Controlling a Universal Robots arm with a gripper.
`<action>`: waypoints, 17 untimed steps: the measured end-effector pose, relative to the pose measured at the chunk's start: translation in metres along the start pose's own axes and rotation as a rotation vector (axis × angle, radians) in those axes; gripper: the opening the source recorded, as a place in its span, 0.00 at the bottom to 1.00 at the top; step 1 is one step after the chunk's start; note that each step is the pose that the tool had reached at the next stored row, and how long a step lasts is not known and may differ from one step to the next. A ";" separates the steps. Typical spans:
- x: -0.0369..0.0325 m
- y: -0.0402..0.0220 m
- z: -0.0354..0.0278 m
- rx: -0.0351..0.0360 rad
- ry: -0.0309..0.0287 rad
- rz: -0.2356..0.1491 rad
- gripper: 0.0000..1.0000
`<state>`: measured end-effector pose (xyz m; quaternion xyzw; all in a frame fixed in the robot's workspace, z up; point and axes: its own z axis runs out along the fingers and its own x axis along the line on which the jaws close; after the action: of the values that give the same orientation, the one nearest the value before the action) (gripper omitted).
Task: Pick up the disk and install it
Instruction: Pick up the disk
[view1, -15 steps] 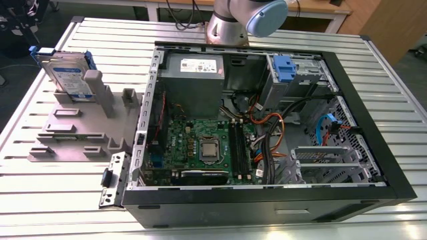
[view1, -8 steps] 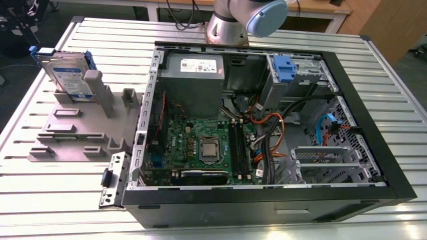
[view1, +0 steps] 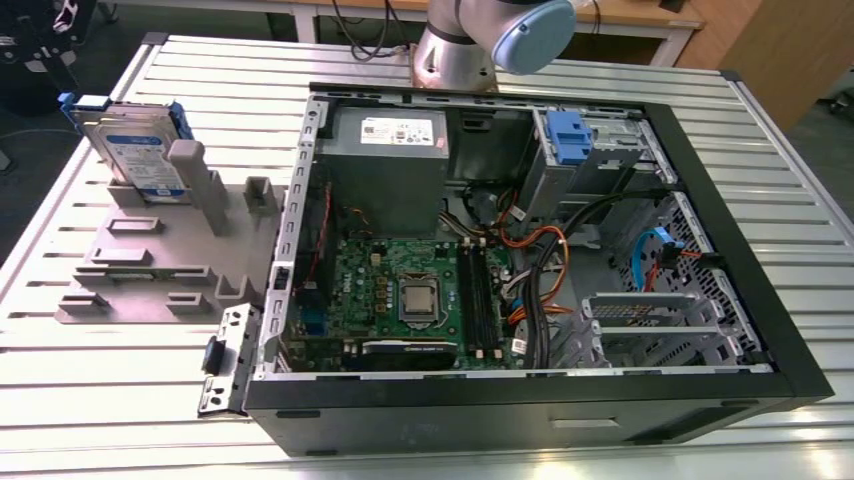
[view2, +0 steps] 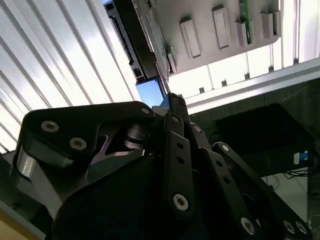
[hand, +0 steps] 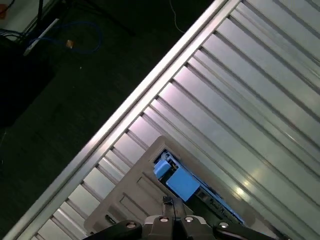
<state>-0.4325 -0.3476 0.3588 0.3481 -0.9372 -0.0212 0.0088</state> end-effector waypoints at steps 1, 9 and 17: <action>0.0000 0.0000 0.0001 0.0000 0.0009 -0.020 0.11; 0.0000 0.0000 0.0004 0.0012 0.0079 -0.154 0.11; 0.0000 0.0000 0.0007 0.0026 0.0145 -0.274 0.11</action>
<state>-0.4325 -0.3476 0.3582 0.4728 -0.8809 -0.0185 0.0121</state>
